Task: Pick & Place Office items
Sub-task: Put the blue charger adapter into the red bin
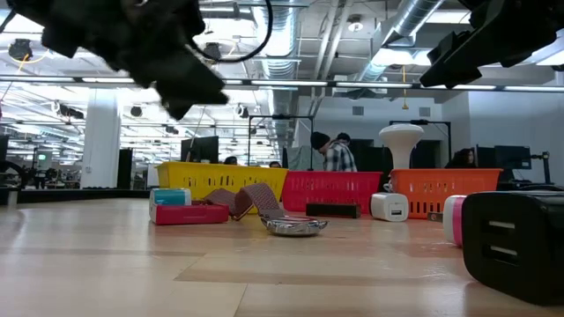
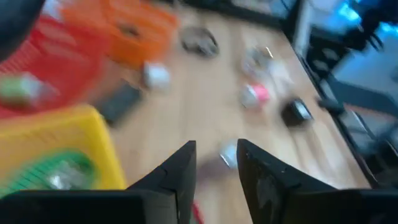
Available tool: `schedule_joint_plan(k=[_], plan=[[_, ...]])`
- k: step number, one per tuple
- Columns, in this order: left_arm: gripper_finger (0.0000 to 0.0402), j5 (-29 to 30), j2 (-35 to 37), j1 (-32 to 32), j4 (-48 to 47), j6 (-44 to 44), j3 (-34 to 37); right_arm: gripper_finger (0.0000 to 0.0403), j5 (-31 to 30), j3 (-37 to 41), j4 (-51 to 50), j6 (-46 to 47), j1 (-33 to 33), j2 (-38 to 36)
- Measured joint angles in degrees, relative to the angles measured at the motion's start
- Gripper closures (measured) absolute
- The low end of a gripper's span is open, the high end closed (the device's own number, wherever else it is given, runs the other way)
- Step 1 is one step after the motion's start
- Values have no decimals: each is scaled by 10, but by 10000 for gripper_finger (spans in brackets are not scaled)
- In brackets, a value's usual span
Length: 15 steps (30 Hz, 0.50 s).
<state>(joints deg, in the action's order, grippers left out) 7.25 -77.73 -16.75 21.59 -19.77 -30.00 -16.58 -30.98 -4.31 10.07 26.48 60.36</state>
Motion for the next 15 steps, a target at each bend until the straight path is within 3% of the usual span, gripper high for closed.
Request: schedule_joint_plan(k=[6, 10, 15], plan=[[343, 1, -40, -67, 4, -5, 0, 227, 0, 0, 0, 0, 0, 0], [390, 69, -70, -88, 3, -6, 0, 227, 0, 0, 0, -1, 0, 0], [399, 111, -104, -76, -3, -7, 0, 227, 0, 0, 0, -1, 0, 0]])
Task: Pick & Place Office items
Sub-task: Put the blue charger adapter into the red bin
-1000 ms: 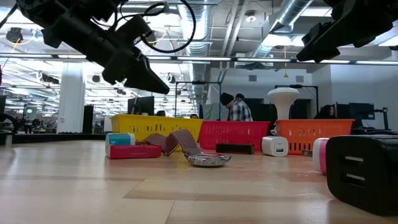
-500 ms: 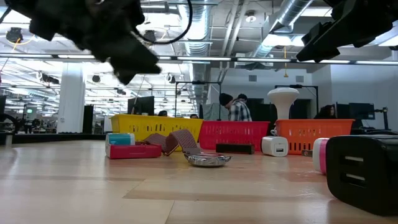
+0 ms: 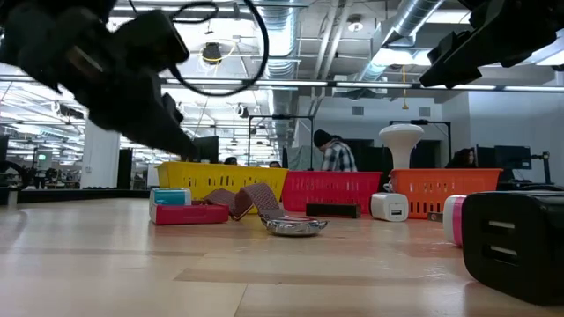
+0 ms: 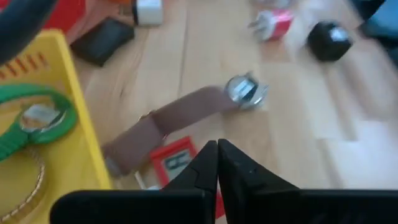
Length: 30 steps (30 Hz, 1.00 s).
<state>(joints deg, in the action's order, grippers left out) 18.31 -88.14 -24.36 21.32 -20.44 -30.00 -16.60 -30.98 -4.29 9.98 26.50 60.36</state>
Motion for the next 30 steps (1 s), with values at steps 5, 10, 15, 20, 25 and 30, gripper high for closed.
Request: schedule_joint_plan(k=[5, 10, 15, 20, 25, 30], plan=[[401, 35, -4, 26, -46, -12, 0, 227, 0, 0, 0, 1, 0, 0], [401, 58, 8, 45, -46, 2, 0, 227, 0, 0, 0, 1, 0, 0], [401, 80, 23, 72, -99, 7, -1, 227, 0, 0, 0, 1, 0, 0], [401, 85, 29, 98, -138, 9, 0, 227, 0, 0, 0, 1, 0, 0], [401, 74, 75, 95, -139, 8, 0, 227, 0, 0, 0, 0, 0, 0], [390, 20, 128, 73, -136, -51, 0, 227, 0, 0, 0, 0, 0, 0]])
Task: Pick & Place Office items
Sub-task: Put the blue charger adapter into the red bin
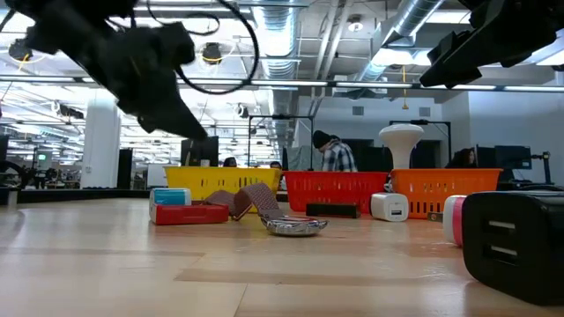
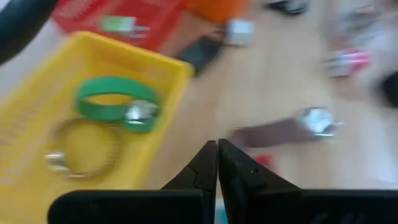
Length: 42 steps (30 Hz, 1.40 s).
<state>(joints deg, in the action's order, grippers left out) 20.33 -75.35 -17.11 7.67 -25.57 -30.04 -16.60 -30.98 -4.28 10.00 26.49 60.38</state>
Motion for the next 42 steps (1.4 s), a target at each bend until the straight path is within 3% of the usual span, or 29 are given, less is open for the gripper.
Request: schedule_joint_plan(k=[9, 16, 20, 27, 42], plan=[[309, -4, -21, -80, -17, -90, 1, 227, 0, 0, 2, 1, 0, 0], [251, 78, -74, -103, -19, -139, 1, 227, 0, 0, 4, 1, 0, 0], [230, 92, -95, -102, -12, -191, 0, 227, 0, 0, 4, 19, 0, 0], [214, 85, -127, -114, -8, -219, 0, 227, 0, 0, 4, 20, 0, 0], [222, 101, -181, -98, 22, -216, 0, 227, 0, 0, 4, 20, 0, 0]])
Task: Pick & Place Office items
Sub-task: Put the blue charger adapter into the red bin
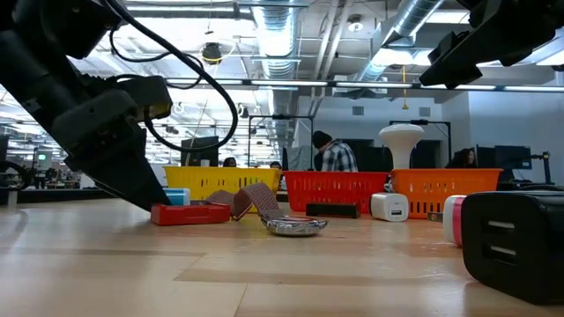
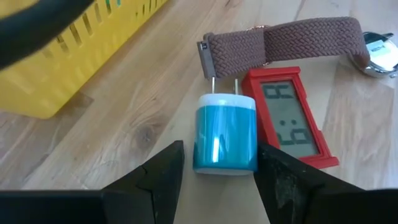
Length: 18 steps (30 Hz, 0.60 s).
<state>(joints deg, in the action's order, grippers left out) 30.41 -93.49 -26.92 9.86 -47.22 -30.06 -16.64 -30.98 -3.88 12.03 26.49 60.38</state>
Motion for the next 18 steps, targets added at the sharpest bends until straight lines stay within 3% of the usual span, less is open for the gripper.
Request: schedule_joint_plan(k=[13, 18], plan=[[266, 3, -2, 1, 14, 18, 0, 227, 0, 0, 0, 0, 0, 0], [264, 9, -2, 1, 79, 49, 1, 227, 0, 0, 0, 0, 0, 0]])
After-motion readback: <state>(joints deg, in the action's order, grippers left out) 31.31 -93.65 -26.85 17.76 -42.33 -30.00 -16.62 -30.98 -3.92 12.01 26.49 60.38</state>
